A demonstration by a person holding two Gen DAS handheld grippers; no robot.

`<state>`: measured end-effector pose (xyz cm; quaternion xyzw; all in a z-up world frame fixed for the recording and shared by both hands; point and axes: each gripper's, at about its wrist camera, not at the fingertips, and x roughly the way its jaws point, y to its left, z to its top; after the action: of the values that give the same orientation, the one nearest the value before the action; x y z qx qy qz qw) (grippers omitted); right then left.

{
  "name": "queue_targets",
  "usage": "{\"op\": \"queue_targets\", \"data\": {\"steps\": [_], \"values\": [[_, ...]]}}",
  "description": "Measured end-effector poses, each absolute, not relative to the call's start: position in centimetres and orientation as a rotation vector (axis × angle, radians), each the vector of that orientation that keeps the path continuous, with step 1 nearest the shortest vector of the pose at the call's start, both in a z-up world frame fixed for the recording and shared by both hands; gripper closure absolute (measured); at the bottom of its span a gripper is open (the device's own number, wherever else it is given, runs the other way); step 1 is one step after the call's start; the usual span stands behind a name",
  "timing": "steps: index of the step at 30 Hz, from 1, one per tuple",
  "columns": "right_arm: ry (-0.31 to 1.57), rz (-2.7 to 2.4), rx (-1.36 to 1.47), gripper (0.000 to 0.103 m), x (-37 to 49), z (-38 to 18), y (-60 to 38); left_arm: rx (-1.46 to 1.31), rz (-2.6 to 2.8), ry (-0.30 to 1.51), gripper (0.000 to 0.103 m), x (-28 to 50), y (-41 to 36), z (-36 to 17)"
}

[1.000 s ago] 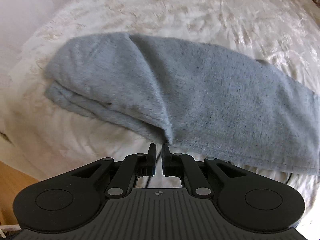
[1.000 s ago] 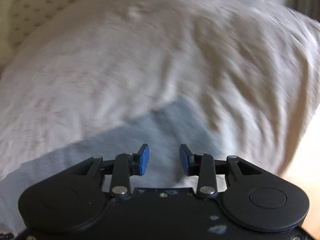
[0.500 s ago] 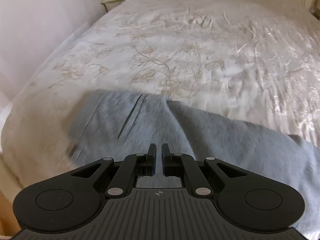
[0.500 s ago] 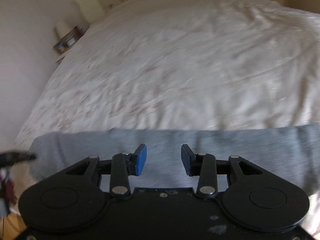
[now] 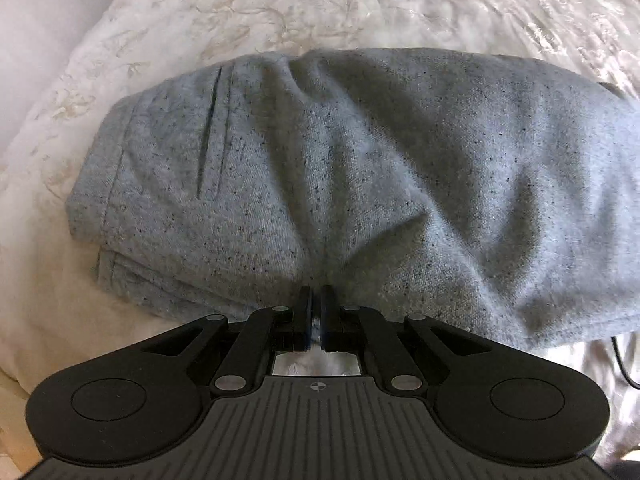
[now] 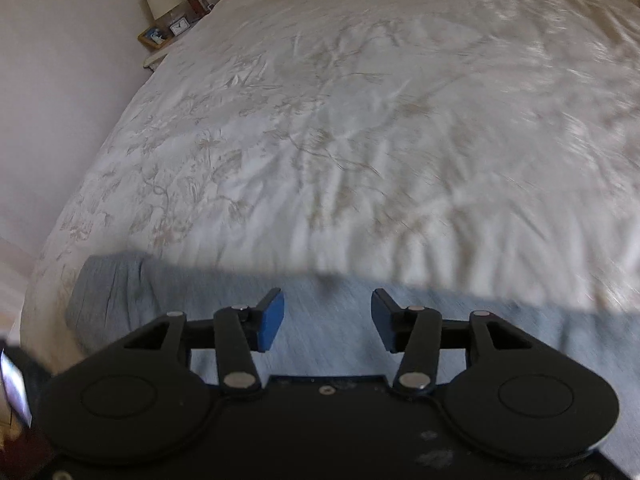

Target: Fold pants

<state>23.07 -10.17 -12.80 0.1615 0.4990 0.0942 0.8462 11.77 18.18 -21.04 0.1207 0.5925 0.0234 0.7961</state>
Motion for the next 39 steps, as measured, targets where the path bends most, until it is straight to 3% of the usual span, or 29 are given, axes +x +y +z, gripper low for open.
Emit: {"op": "queue_targets", "data": {"steps": [6, 10, 11, 12, 13, 16, 21, 30, 35, 37, 39], "values": [[1.159, 0.207, 0.396, 0.043, 30.2, -16.9, -7.4, 0.174, -0.031, 1.340, 0.100, 12.9, 20.6, -20.8], [1.319, 0.208, 0.415, 0.045, 32.3, -20.3, -6.7, 0.202, -0.100, 1.367, 0.100, 13.9, 21.1, -20.3], [1.358, 0.234, 0.444, 0.059, 32.0, -20.7, -7.1, 0.196, -0.118, 1.370, 0.100, 14.5, 21.2, -19.8], [1.374, 0.265, 0.478, 0.091, 31.8, -21.0, -7.3, 0.177, -0.138, 1.367, 0.100, 15.0, 21.5, -19.1], [1.376, 0.305, 0.520, 0.100, 31.4, -21.0, -7.6, 0.150, -0.163, 1.357, 0.100, 15.8, 21.9, -18.2], [1.318, 0.403, 0.570, 0.101, 29.6, -19.6, -7.7, 0.088, -0.230, 1.283, 0.099, 17.5, 22.1, -15.1], [1.212, 0.454, 0.420, 0.101, 25.2, -16.8, -5.6, 0.078, -0.268, 1.138, 0.100, 22.8, 21.1, -12.0], [1.166, 0.338, 0.450, 0.093, 23.3, -16.0, -5.5, 0.132, -0.242, 1.179, 0.099, 30.8, 16.5, -16.8], [1.139, 0.302, 0.448, 0.092, 24.8, -15.4, -6.3, 0.213, -0.321, 1.341, 0.099, 28.3, 16.0, -21.3], [1.133, 0.298, 0.450, 0.092, 25.4, -15.1, -6.7, 0.244, -0.336, 1.296, 0.099, 25.0, 16.5, -20.9], [1.132, 0.294, 0.446, 0.083, 26.1, -15.0, -7.0, 0.274, -0.361, 1.238, 0.100, 21.8, 17.0, -20.1]]}}
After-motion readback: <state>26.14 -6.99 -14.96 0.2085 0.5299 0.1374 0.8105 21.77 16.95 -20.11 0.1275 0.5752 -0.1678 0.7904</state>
